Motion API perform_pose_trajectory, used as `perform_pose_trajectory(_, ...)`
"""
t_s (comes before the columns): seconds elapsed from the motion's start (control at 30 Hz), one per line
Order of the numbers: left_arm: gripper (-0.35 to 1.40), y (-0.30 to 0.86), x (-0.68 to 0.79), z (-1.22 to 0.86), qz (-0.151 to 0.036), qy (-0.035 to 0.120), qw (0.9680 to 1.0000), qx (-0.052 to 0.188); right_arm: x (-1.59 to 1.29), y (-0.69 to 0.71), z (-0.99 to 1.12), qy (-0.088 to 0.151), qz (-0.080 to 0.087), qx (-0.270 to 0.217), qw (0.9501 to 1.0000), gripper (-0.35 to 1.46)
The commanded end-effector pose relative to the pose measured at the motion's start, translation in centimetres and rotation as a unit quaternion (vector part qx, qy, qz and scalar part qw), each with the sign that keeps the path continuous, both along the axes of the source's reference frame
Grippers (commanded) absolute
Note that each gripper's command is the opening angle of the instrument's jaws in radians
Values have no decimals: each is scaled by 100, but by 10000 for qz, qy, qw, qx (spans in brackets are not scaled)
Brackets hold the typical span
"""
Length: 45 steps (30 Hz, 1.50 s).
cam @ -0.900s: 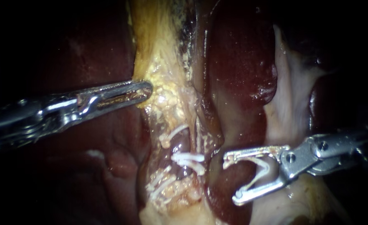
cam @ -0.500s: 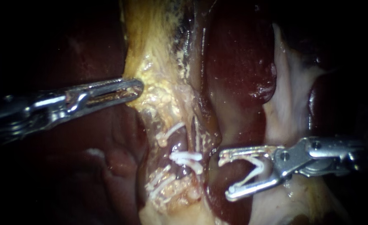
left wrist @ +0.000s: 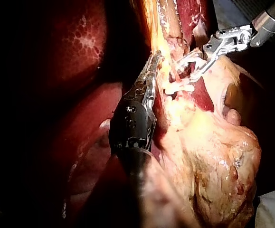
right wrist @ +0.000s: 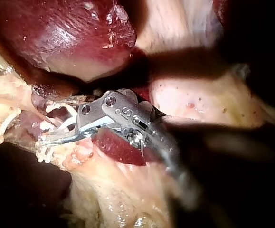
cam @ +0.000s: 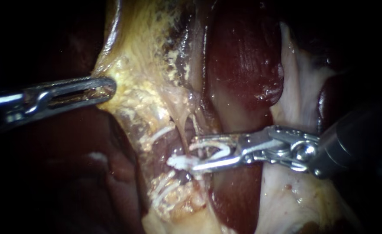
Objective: Clipping third clip right tube
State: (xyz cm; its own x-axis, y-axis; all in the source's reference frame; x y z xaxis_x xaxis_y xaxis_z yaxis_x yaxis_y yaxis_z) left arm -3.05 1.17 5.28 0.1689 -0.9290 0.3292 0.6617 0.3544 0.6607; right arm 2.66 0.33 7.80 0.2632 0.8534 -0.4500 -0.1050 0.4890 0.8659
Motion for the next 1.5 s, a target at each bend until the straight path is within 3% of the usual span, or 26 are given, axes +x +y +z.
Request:
perform_pose_trajectory(0.03, -35, 0, 0, -1, -4, 8, 10000, -4, -1, 2, 2, -29, 5, 15, 10000, 55)
perform_pose_trajectory(0.23, -35, -1, 0, -1, 15, 13, 10000, -27, 9, 4, 7, -75, 74, 91, 9999, 54)
perform_pose_trajectory(0.6, -35, -1, -1, 0, 13, 15, 10000, -31, 50, -5, 20, 31, -56, 237, 9997, 51)
perform_pose_trajectory(1.2, -35, -1, 0, 1, 15, 13, 10000, -31, 54, 0, 19, -58, 66, 554, 9984, 26)
perform_pose_trajectory(1.27, -35, -1, 0, 1, 15, 13, 10000, -31, 53, 3, 19, -93, 126, 570, 9983, 10)
perform_pose_trajectory(1.33, -35, -1, 0, 1, 16, 12, 10000, -31, 49, 4, 20, -122, 200, 641, 9977, -32)
perform_pose_trajectory(1.5, -35, -1, 0, 1, 15, 13, 10000, -31, 42, 6, 22, -386, 274, 721, 9963, -35)
